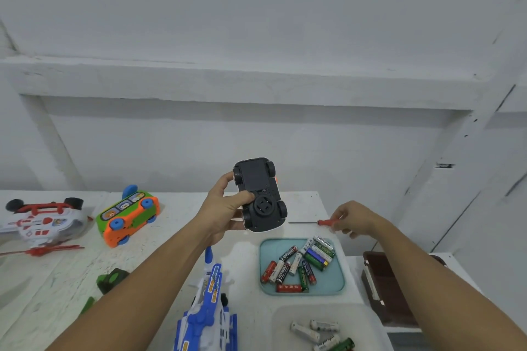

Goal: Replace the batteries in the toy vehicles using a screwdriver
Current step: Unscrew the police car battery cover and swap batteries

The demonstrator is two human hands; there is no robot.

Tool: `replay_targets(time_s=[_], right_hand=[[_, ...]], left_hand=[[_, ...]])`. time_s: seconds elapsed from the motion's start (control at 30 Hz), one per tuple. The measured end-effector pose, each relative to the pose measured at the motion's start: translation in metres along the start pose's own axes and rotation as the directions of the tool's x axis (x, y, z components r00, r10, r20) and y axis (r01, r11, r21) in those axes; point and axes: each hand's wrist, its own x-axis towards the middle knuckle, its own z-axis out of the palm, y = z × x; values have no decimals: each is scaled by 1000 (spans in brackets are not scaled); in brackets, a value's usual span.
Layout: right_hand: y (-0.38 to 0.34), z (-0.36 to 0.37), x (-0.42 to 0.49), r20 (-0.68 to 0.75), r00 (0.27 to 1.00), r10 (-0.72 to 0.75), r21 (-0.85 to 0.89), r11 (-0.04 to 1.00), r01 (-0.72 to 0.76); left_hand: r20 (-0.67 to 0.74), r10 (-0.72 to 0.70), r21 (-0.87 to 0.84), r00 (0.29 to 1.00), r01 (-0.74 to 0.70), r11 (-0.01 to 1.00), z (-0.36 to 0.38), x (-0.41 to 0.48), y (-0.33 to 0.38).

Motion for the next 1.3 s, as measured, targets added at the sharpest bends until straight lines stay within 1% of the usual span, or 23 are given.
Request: replay_targets(time_s=[0.03, 0.1, 0.17, 0.23, 0.3, 0.33, 0.37, 0.4, 0.47, 0.53, 0.6, 0.63, 0.7, 0.8, 0.97, 1.3], right_hand=[[-4, -5, -3, -27, 999, -28, 64, 997, 30], [-16, -17, -11, -96, 992, -85, 250, 962, 107], [-34, -29, -23, -178, 972, -152, 423, 880, 215], [-55, -39, -37, -257, 943, -209, 611, 721, 327], [-78, -47, -51, -324, 912, -253, 754, 514, 410], [-89, -49, -59, -355, 893, -277, 787, 427, 445], [-100, -51, -67, -393, 870, -298, 793, 368, 485], [-110, -51, -74, -440, 841, -315, 778, 333, 532], [-126, -49, -89, -541, 769, -341, 702, 321, 636], [-140, -44, -102, -603, 692, -397, 595, 354, 722], [-150, -37, -110, -608, 637, -473, 486, 413, 770], [-154, -33, -112, -596, 626, -502, 445, 442, 779], [-159, -23, -112, -568, 623, -539, 401, 480, 781], [-163, -9, -110, -526, 625, -577, 366, 509, 779], [-166, 7, -109, -472, 593, -653, 312, 505, 805], [-167, 15, -108, -442, 584, -681, 255, 530, 809]], left_hand=[[-5, 0, -10, 1000, 0, 1000, 1, -1, 0], [-18, -1, -27, 1000, 1, 1000, 1, -2, 1], [-30, 1, -40, 1000, -2, 999, 2, -4, 2], [-41, 3, -47, 999, -5, 999, 3, -6, 3], [-52, 3, -56, 999, -6, 998, 5, -8, 4], [-59, 3, -60, 998, -7, 998, 5, -8, 4], [-66, 2, -68, 998, -6, 998, 6, -9, 4], [-76, -2, -77, 997, -4, 997, 6, -10, 4], [-92, -8, -98, 996, -1, 995, 6, -11, 4], [-101, -15, -112, 995, 3, 994, 5, -13, 4], [-104, -20, -124, 994, 7, 992, 5, -15, 4], [-107, -21, -127, 994, 8, 992, 4, -15, 4], [-110, -21, -128, 994, 6, 992, 3, -17, 5], [-115, -15, -131, 993, 0, 991, 3, -19, 8], [-125, -16, -141, 992, -2, 990, 3, -21, 8], [-129, -30, -168, 991, 8, 986, 6, -21, 7]])
